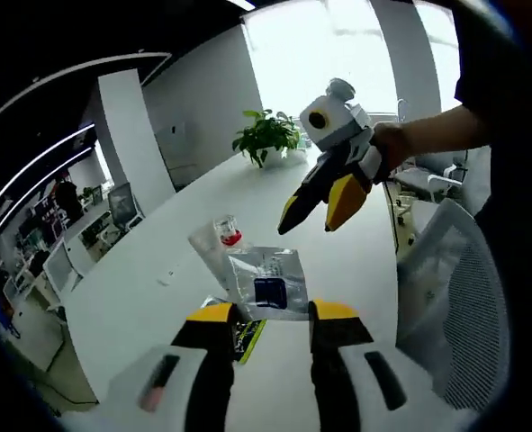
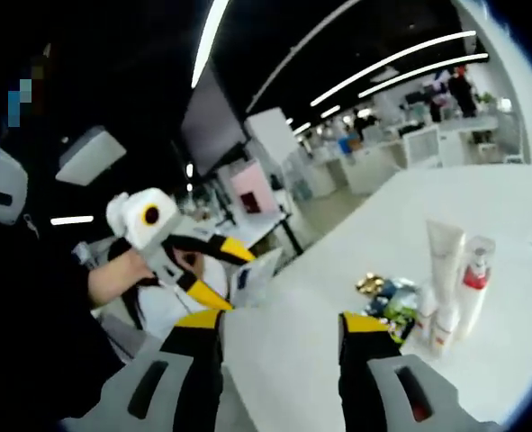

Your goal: Arrange the skincare products in the storage area until every visible bottle or jar stands upright without overlapping.

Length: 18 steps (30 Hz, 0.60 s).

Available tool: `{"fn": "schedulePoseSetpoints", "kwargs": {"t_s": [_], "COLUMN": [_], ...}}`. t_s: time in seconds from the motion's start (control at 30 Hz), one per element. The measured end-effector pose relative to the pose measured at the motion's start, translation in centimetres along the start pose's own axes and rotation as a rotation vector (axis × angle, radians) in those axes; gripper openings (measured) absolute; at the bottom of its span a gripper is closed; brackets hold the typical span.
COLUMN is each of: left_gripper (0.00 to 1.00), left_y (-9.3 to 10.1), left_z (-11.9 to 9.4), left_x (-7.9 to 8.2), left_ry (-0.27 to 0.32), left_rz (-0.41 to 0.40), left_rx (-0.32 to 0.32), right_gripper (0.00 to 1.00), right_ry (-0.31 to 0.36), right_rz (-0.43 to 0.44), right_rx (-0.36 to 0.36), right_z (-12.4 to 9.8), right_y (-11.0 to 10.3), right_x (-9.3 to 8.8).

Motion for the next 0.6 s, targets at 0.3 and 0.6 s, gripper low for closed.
{"fn": "schedulePoseSetpoints", "kwargs": {"t_s": [0.3,0.6], "left_gripper": [0.32,0.33], "left_y": [1.9,3.2], "left_z": [-0.2,-0.7], "left_x": [1.5,3.2], "left_ry": [0.021,0.038], "left_rz": [0.046,0.112], "left_rx": [-0.074,-0.120], "right_gripper": [0.35,0.19], "right_ry": [0.046,0.047], "right_rz": [0.052,0.078], "right_rx": [0.086,0.146], "right_z": [0.1,0.3], "right_y": [-2.3,-3.9], "right_x": [1.0,0.9]}}
Point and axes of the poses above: the point that each gripper's makers call its tool centre point, and the gripper's own axes: z roughly forward along the fingers, y roughly to its right, x roughly out of its top, the point moved 1 cm from there along -z, roughly backward along the fingers, and after that the axes turned 1 degree about z, right-handed, at the moved point
